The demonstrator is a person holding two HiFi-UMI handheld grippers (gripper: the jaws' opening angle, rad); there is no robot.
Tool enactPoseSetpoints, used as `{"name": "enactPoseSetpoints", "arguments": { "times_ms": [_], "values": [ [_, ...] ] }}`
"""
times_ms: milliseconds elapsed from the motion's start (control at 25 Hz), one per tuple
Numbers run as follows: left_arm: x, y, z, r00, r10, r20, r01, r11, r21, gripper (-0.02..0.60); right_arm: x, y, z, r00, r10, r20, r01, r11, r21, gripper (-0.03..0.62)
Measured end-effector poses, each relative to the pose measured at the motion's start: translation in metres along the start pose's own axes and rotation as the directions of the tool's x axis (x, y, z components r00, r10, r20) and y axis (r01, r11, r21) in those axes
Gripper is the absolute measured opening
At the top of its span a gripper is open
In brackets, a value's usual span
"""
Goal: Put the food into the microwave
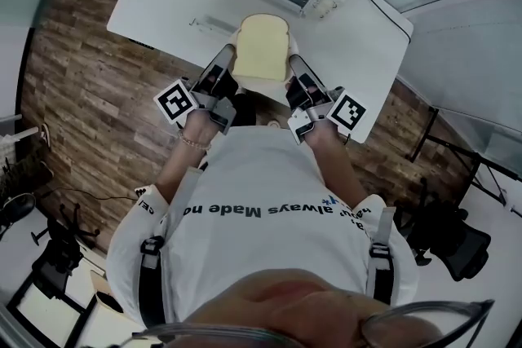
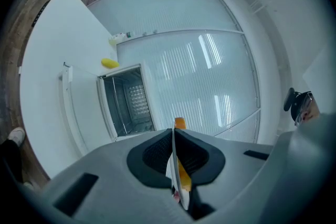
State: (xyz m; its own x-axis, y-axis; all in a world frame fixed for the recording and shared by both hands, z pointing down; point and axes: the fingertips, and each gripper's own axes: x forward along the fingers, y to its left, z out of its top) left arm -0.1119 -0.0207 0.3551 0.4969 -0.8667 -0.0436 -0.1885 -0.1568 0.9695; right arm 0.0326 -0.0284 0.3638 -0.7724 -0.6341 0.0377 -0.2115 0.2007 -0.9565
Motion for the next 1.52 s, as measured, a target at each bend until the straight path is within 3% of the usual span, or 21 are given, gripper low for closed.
{"name": "enactPoseSetpoints", "arguments": {
  "times_ms": [440,680,1040,1520],
  "values": [
    [0.056,0.024,0.1,0.995,-0.024,-0.092,0.024,1.0,-0.007,0.018,0.101,-0.001,0.027,0.996,-0.038,0.086,0.037,0.999,0.01,0.021],
    [0.068,0.039,0.13,0.991,-0.024,-0.133,0.022,1.0,-0.017,0.018,0.133,-0.006,0.028,0.991,-0.053,0.125,0.051,0.998,0.022,0.021],
    [0.075,0.047,0.137,0.986,-0.034,-0.165,0.03,0.999,-0.028,0.018,0.141,-0.011,0.028,0.985,-0.065,0.161,0.062,0.998,0.026,0.021],
    [0.073,0.037,0.108,0.988,-0.027,-0.153,0.023,0.999,-0.029,0.018,0.112,-0.012,0.037,0.987,-0.055,0.153,0.051,0.998,0.028,0.021]
  ]
}}
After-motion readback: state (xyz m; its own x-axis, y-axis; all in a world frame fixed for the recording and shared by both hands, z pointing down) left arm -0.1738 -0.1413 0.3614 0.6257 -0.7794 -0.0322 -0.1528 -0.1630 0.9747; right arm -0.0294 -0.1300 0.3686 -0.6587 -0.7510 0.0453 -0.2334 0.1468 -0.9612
